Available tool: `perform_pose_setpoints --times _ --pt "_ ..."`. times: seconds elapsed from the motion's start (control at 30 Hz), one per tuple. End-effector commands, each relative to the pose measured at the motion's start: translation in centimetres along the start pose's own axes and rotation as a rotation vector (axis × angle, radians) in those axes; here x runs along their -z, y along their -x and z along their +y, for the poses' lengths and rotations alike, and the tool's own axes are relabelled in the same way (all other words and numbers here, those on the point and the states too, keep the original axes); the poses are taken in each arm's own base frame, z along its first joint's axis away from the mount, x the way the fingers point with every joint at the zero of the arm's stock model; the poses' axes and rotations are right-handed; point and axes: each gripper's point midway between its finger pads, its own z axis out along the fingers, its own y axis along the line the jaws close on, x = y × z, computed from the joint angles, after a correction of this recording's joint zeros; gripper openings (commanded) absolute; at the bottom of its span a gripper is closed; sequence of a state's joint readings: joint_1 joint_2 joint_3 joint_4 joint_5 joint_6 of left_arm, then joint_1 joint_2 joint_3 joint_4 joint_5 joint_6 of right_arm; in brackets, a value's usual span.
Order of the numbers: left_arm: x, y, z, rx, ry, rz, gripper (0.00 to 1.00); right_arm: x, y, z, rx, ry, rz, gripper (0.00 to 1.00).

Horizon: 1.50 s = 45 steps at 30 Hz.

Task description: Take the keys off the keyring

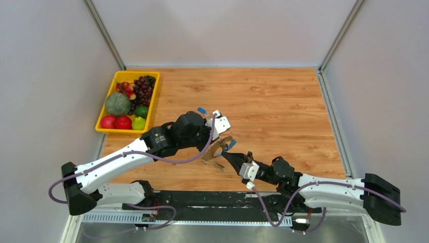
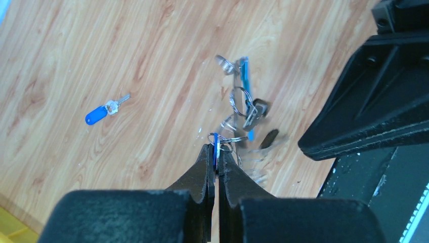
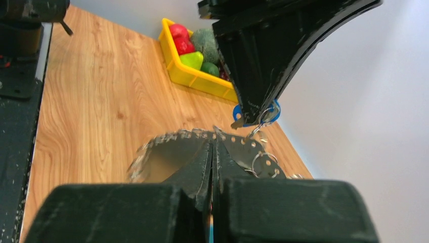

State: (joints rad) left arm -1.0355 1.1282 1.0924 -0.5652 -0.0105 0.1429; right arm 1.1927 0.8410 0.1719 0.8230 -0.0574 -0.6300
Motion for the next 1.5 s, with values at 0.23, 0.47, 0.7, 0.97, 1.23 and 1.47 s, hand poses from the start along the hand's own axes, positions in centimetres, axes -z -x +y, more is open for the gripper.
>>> perform_pose_setpoints --times 0.23,0.47,0.7,0.97,1.23,1.47 --pt "0.6 2.0 1.0 0.008 0.023 -0.06 0.0 -0.1 1.1 -2.4 0.016 -0.105 0.015 0.01" --pt "1.0 2.2 0.4 -0.008 -0.012 -0.07 0.0 -0.6 1.3 -3.0 -0.091 -0.102 0.032 0.13" --pt "1.2 2.4 -0.2 -0.016 -0.045 -0.083 0.0 -0.7 2.0 -3.2 -0.157 -0.073 -0.005 0.24" --pt "1.8 3.1 -1.4 -0.034 -0.118 -0.126 0.01 -1.4 2.2 -3.0 -0.21 -0.024 -0.014 0.29" --pt "2.2 3.3 -1.9 -0.05 -0.146 -0.144 0.07 -1.7 1.7 -2.7 -0.22 -0.016 -0.008 0.3" --pt "2.5 3.7 -2.6 -0.057 -0.184 -0.168 0.06 -1.8 1.2 -2.7 -0.223 -0.025 -0.003 0.36"
